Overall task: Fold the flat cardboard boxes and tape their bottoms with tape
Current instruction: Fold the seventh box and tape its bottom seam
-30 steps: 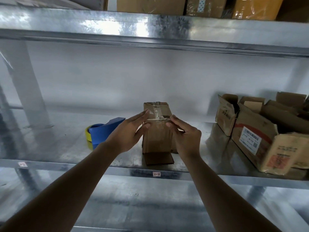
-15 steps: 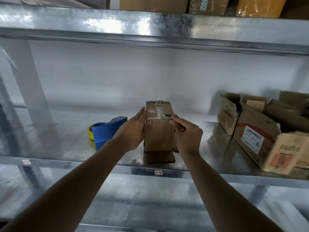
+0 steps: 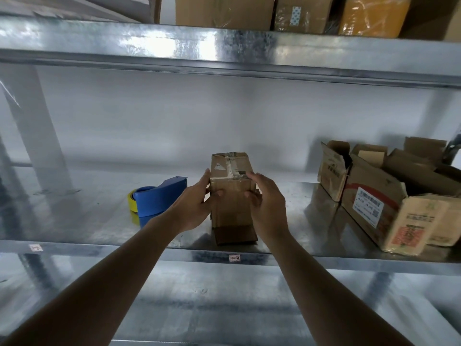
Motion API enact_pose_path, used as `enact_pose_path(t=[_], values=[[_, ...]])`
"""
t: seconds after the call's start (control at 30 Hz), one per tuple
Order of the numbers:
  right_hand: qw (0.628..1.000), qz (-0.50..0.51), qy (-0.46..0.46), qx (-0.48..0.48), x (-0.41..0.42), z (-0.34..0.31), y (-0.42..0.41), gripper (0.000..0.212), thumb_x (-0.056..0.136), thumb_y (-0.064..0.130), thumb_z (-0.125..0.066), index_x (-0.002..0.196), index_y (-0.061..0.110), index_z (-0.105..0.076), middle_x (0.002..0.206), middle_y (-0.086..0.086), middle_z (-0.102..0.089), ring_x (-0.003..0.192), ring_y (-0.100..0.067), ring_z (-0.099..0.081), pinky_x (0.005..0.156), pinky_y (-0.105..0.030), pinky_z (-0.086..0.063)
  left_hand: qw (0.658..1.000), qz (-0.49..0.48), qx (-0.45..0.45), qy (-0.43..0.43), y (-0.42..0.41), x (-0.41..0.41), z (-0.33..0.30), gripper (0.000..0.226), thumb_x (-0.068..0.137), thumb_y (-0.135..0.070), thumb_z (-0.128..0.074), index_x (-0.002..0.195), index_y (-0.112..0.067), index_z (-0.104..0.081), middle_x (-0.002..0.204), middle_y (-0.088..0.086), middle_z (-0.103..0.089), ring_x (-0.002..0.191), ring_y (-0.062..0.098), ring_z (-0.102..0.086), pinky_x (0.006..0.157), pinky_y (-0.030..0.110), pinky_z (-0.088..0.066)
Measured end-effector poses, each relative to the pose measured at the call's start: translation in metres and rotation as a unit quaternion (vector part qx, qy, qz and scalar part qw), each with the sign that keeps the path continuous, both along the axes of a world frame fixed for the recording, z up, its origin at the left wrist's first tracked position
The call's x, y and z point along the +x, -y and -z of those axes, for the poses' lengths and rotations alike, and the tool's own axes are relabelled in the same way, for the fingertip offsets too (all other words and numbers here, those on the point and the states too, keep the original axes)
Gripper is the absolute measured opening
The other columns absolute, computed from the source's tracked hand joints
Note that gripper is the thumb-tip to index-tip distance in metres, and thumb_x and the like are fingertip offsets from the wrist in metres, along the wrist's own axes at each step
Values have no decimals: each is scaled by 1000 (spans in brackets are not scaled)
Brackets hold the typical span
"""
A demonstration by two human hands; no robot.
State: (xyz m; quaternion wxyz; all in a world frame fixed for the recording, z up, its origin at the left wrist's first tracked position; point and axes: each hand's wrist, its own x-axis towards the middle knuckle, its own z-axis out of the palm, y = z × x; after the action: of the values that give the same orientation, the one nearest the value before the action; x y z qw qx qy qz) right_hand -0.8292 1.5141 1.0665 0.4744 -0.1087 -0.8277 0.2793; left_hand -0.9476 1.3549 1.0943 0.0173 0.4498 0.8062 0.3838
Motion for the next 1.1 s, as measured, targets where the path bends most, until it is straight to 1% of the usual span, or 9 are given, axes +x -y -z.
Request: enact_pose_path(t=[0.23, 0.37, 0.47, 0.57, 0.63, 0.73, 0.87, 0.97, 1.1], values=[[986, 53, -76, -138, 4, -13, -1, 41, 95, 7, -70, 132, 25, -65, 131, 3, -67, 123, -19, -63, 102, -46, -56, 995, -26, -48, 89, 4, 2, -2, 76, 102, -61, -31, 165, -22, -16, 167, 0, -33, 152, 26, -35, 121, 40, -30], [948, 33, -120, -294, 1, -15, -3, 44, 93, 17, -75, 125, 42, -58, 128, 9, -66, 117, -25, -66, 90, -54, -61, 981, -33, -2, 189, 4, 1, 0, 67, 98, -69, -28, 143, -24, -51, 132, 2, -62, 124, 28, -58, 111, 46, -46], [936, 19, -121, -329, 2, -11, 0, 44, 91, 21, -78, 117, 47, -54, 124, 6, -67, 113, -26, -69, 88, -54, -63, 974, -26, 44, 220, 0, 0, -3, 45, 103, -61, -37, 120, -25, -58, 123, 7, -65, 117, 31, -62, 108, 55, -50], [947, 33, -81, -309, 6, -1, 1, 32, 92, 21, -76, 107, 36, -52, 109, 8, -67, 97, -17, -69, 90, -43, -63, 959, -13, 127, 252, -5, 4, -11, 34, 106, -48, -47, 123, -23, -63, 121, 4, -66, 117, 28, -62, 110, 53, -48], [959, 83, 43, -269, 9, 0, 1, 23, 99, 39, -66, 111, 26, -53, 119, 5, -61, 99, -13, -60, 91, -30, -56, 948, -11, 174, 268, -9, 5, -16, 22, 108, -39, -48, 121, -31, -64, 121, -1, -65, 117, 24, -60, 104, 43, -50], [947, 112, 132, -271, 13, -2, 3, 64, 99, 68, -44, 141, 19, -44, 146, -3, -44, 118, -19, -53, 99, -34, -52, 970, -1, 153, 188, -14, 6, -23, 32, 110, -36, -45, 140, -31, -57, 127, -6, -64, 115, 14, -60, 88, 23, -47], [961, 91, 80, -247, 16, -15, 6, 76, 95, 78, -32, 151, 27, -35, 148, -5, -48, 123, -26, -57, 102, -44, -53, 976, 9, 149, 156, -24, 14, -29, 33, 107, -28, -53, 140, -29, -57, 125, -8, -64, 110, 13, -62, 93, 28, -55], [965, 102, 102, -220, 14, -24, -2, 65, 101, 69, -35, 143, 21, -46, 138, -4, -57, 117, -27, -58, 98, -39, -47, 974, 28, 170, 144, -30, 21, -29, 24, 105, -23, -58, 127, -33, -60, 115, -17, -64, 106, 8, -62, 81, 13, -52], [960, 104, 149, -215, 13, -25, -12, 28, 110, 36, -41, 119, 16, -58, 116, -2, -67, 101, -20, -64, 92, -32, -50, 962, 25, 210, 171, -31, 24, -36, 19, 106, -33, -55, 123, -40, -58, 115, -22, -60, 109, 4, -59, 93, 21, -49]])
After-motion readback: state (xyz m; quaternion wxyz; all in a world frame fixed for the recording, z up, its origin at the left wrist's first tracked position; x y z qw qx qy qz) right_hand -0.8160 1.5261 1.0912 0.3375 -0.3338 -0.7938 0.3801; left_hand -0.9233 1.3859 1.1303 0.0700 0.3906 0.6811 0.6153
